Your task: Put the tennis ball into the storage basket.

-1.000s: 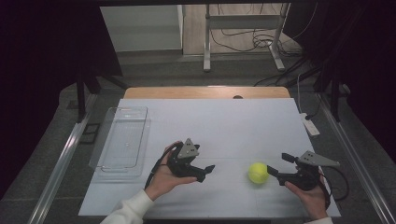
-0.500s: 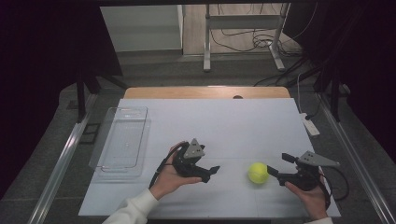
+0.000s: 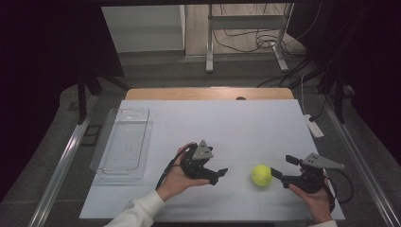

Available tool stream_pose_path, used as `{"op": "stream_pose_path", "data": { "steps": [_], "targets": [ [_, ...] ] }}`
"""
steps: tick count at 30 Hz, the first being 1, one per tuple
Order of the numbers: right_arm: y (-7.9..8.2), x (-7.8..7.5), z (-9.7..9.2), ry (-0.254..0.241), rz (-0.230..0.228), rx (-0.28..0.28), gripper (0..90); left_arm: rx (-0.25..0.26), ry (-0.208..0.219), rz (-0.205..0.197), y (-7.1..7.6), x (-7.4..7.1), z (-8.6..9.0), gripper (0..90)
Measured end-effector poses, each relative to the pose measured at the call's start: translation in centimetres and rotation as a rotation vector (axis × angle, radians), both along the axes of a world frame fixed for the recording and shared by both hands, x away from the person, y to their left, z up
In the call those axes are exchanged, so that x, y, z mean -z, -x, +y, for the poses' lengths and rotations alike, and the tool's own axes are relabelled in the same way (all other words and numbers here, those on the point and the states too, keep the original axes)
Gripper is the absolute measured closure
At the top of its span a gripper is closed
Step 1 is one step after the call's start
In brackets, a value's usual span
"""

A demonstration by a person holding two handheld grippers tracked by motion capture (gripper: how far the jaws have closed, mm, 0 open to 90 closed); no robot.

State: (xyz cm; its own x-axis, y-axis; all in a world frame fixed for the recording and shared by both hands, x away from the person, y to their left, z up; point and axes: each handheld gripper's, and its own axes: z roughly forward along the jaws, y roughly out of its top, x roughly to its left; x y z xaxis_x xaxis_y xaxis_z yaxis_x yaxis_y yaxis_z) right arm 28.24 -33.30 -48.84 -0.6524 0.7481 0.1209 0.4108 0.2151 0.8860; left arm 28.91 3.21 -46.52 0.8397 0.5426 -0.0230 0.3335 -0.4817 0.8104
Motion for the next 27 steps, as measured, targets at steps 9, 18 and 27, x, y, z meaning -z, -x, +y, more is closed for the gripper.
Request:
{"op": "stream_pose_path", "data": {
  "steps": [9,18,27],
  "targets": [
    [0.1,0.0,0.0,-0.001,-0.001,0.001,13.9,0.015,-0.003,0.003,-0.2,-0.1,-1.1,12.6],
    [0.1,0.0,-0.3,-0.006,0.000,0.007,13.9,0.044,-0.002,0.003,-0.2,-0.4,-2.9,12.6],
    [0.2,0.0,-0.6,-0.013,-0.002,0.019,13.9,0.065,-0.010,0.008,-0.5,-0.5,-3.9,12.5]
  ]
}}
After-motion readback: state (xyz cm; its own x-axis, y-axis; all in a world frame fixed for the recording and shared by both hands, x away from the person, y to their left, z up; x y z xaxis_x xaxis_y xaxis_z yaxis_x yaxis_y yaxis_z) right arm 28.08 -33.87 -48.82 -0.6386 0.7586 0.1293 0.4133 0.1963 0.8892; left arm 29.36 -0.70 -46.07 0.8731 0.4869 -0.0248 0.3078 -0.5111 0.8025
